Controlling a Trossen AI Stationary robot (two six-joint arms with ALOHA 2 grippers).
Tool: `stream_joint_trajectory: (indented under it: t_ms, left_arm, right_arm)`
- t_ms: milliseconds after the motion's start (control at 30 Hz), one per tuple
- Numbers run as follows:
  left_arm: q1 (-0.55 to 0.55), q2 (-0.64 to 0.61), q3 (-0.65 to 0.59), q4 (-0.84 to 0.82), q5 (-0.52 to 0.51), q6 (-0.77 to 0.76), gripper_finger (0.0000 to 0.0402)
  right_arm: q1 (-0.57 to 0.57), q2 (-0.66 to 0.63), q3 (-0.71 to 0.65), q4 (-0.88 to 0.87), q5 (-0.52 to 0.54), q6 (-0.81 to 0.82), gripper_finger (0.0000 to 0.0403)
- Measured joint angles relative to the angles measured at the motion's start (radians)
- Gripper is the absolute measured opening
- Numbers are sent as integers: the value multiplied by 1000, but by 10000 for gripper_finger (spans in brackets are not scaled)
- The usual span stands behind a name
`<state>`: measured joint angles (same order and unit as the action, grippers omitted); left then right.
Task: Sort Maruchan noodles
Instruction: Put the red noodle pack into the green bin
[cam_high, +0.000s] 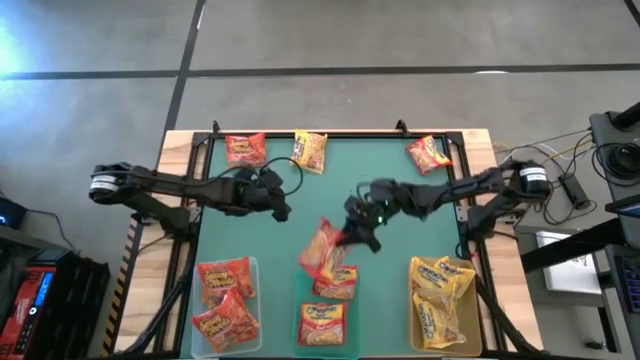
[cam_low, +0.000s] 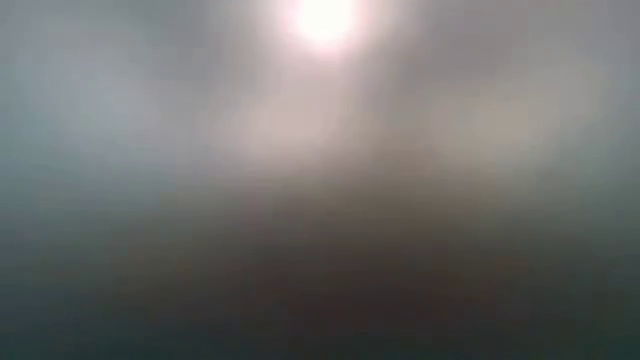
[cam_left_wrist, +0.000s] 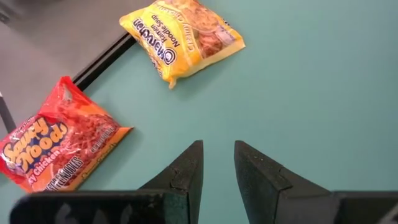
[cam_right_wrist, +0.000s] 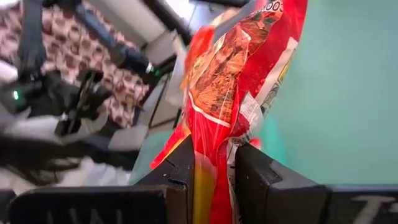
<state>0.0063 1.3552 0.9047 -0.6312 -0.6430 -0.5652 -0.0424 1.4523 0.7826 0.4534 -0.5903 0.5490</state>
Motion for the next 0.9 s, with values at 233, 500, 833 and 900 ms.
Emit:
stream_joint_trajectory:
  t_ms: [233,500,833,900]
  left_arm:
    - [0,17,0,0,-1,2,74]
    - [0,17,0,-1,-1,5,74]
    - [0,17,0,-1,-1,5,74]
    - [0,17,0,-1,-1,6,74]
  right_arm:
    - [206,23,0,-1,197,-36,69]
    - [335,38,0,8,319,-25,82]
    - [346,37,0,9,296,28,151]
    - [346,32,1,4,292,29,166]
